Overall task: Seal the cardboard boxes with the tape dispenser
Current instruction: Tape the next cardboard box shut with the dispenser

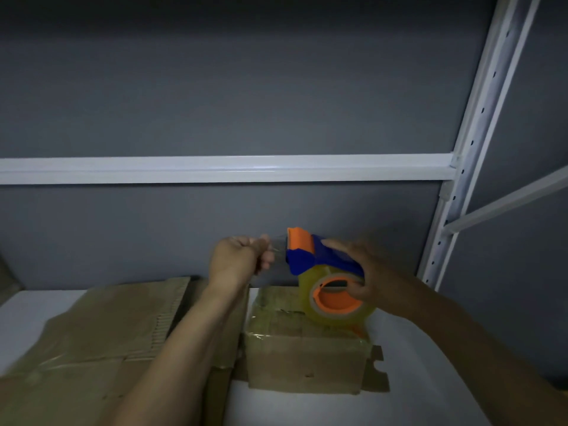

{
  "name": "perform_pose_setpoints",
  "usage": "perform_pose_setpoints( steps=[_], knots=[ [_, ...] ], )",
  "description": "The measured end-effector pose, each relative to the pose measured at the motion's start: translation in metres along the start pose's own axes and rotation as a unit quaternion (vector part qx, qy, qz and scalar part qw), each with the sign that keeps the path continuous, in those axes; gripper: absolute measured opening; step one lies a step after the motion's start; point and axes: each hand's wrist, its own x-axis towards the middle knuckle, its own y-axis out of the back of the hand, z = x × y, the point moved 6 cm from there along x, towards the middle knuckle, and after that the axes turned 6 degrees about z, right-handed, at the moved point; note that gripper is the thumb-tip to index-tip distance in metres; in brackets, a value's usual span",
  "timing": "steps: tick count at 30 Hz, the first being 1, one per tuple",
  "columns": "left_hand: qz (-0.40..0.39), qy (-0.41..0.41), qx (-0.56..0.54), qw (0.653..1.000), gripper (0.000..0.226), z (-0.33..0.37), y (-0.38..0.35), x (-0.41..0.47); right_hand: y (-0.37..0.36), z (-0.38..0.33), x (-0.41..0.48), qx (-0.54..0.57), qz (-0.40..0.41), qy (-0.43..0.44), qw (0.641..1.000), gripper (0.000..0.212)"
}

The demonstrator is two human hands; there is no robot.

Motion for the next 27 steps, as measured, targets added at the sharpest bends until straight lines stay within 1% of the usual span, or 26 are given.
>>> perform_pose_setpoints(
  steps=[3, 6, 9, 12, 14, 15, 16, 18, 19, 21, 25, 27],
  knots=[
    [0.040, 0.044, -0.044, 0.997, 0.024, -0.022, 0.017, 0.005, -0.009, 0.000, 0.005, -0.049, -0.001, 0.023, 0.999, 0.081],
    [0.075, 0.104, -0.117, 0.985, 0.022, -0.047, 0.027, 0.006, -0.013, -0.004, 0.009, -0.076, 0.014, 0.040, 0.996, 0.081],
    [0.029, 0.178, -0.203, 0.962, 0.019, -0.067, 0.018, -0.003, -0.015, -0.005, 0.014, -0.061, 0.023, 0.039, 0.997, 0.082],
    [-0.022, 0.232, -0.251, 0.939, 0.017, -0.081, 0.005, -0.014, -0.016, -0.007, 0.021, -0.049, 0.017, 0.039, 0.998, 0.081],
    [-0.020, 0.241, -0.263, 0.934, 0.015, -0.088, 0.003, -0.015, -0.014, -0.011, 0.026, -0.071, -0.011, 0.040, 0.997, 0.082],
    [-0.009, 0.237, -0.260, 0.936, 0.015, -0.091, 0.005, -0.014, -0.012, -0.016, 0.028, -0.094, -0.027, 0.045, 0.994, 0.078],
    [0.002, 0.227, -0.252, 0.941, 0.016, -0.094, 0.006, -0.011, -0.007, -0.021, 0.029, -0.122, -0.043, 0.052, 0.990, 0.072],
    [0.008, 0.195, -0.216, 0.957, 0.025, -0.096, 0.007, -0.008, 0.007, -0.029, 0.028, -0.181, -0.077, 0.059, 0.979, 0.061],
    [0.006, 0.181, -0.194, 0.964, 0.029, -0.096, 0.007, -0.008, 0.013, -0.030, 0.026, -0.207, -0.095, 0.062, 0.972, 0.059],
    [-0.002, 0.166, -0.169, 0.971, 0.029, -0.094, 0.003, -0.011, 0.022, -0.028, 0.019, -0.242, -0.121, 0.064, 0.961, 0.060],
    [0.006, 0.181, -0.183, 0.966, 0.038, -0.092, -0.004, -0.018, 0.024, -0.024, 0.012, -0.257, -0.118, 0.064, 0.957, 0.059],
    [0.010, 0.200, -0.204, 0.958, 0.028, -0.092, -0.006, -0.020, 0.024, -0.024, 0.012, -0.262, -0.117, 0.072, 0.955, 0.059]
  ],
)
